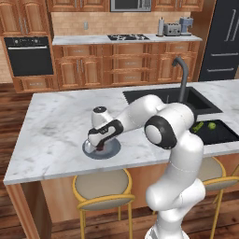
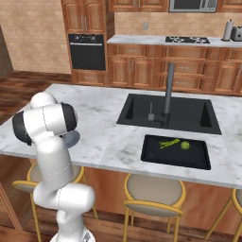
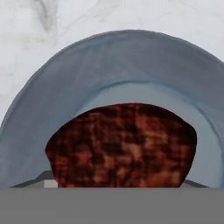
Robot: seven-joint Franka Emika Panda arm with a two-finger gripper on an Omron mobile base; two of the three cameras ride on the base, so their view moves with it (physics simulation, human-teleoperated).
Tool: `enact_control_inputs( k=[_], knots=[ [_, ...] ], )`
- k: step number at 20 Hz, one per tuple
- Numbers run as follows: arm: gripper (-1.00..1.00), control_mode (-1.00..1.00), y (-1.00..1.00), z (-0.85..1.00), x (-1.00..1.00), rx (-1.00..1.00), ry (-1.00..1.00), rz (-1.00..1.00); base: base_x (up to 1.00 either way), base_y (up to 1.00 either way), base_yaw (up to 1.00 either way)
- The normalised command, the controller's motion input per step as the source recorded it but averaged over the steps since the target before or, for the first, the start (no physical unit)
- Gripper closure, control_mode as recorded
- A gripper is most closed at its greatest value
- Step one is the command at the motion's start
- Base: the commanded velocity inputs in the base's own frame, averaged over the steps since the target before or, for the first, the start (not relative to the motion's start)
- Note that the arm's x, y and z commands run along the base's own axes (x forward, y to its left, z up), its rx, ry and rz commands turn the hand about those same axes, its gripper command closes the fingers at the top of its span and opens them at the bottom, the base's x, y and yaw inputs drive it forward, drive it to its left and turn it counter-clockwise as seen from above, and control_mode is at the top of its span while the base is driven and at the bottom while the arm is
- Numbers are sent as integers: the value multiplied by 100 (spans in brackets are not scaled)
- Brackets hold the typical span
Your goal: Create a steak meal by picking up the steak and asparagus from the tray and placing them on the plate. Leave the lime on the tray.
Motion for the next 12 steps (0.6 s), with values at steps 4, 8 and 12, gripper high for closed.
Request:
enact_control_inputs(
  k=[4, 8, 12],
  knots=[
    [-100, -100, 0, 2, -1, 0, 0, 0, 0, 0, 0],
    [-100, -100, -4, 16, -18, 0, 0, -5, 0, 0, 0],
    [-100, -100, -12, 38, -23, 0, 0, -8, 0, 0, 0]
  ],
)
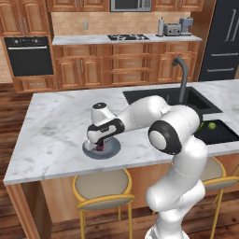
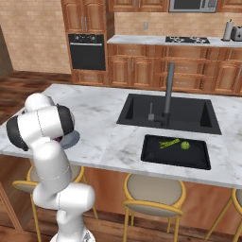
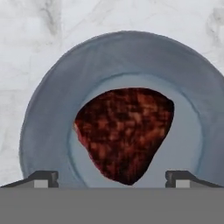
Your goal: Create a steak meal by picking up the steak and asparagus from the tray and placing them on the plate. Leave the lime on the tray.
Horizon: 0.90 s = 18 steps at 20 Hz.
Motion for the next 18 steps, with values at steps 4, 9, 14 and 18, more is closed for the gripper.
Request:
enact_control_inputs(
  k=[4, 9, 14, 18],
  knots=[
    [-100, -100, -22, 65, -30, 0, -1, -11, 0, 0, 0],
    [-100, -100, -48, 58, -57, 0, -4, -21, 0, 0, 0],
    [-100, -100, -86, 21, -54, 0, -5, -36, 0, 0, 0],
    [-100, -100, -100, 11, -21, 0, -8, -45, 0, 0, 0]
  ],
)
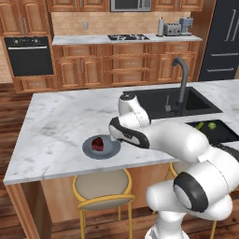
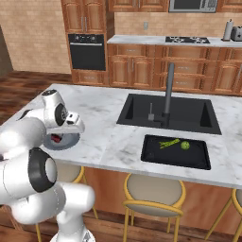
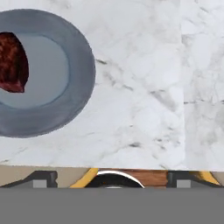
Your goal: Create a steak meal by picking up the steak and asparagus from the tray and placing them on the plate. Leave the lime on the tray.
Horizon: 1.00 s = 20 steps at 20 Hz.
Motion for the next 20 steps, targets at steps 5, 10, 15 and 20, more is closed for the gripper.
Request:
enact_control_inputs(
  k=[5, 10, 15, 20],
  knots=[
    [-100, -100, -100, 30, 0, 0, -11, -40, 0, 0, 0],
    [-100, -100, -100, 41, 9, 0, -1, -36, 0, 0, 0],
    [-100, -100, -100, 29, 20, 0, 8, -36, 0, 0, 0],
    [-100, -100, -100, 4, 40, 0, 7, -25, 0, 0, 0]
  ],
)
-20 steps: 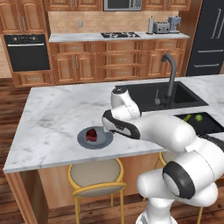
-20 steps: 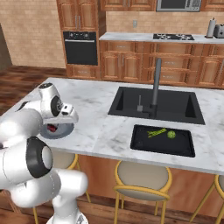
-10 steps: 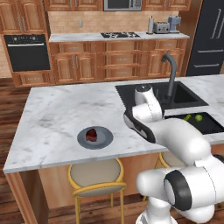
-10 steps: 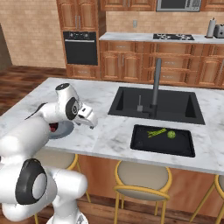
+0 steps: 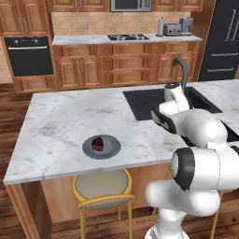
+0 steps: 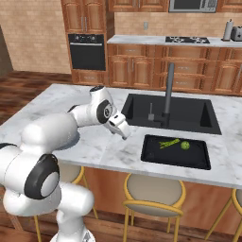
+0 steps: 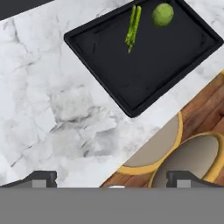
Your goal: Create a steak meal by picking up the steak and asparagus from the tray and placing them on the plate. Leave the lime on the tray.
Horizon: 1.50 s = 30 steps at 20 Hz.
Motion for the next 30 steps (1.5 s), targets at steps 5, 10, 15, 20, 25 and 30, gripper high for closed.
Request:
enact_control_inputs(
  k=[5, 10, 15, 20, 25, 30],
  knots=[
    [-100, -100, -100, -3, 53, 0, 4, -13, 0, 0, 0],
    [-100, -100, -94, -13, 43, 1, 0, -4, 0, 0, 0],
    [-100, -100, -75, -23, 34, 3, 0, 0, 0, 0, 0],
    [-100, -100, -46, -34, 30, 5, 0, 0, 0, 0, 0],
    [-100, -100, -33, -33, 36, 5, 0, 0, 0, 0, 0],
    [-100, -100, -30, -32, 42, 6, 0, 0, 0, 0, 0]
  ],
)
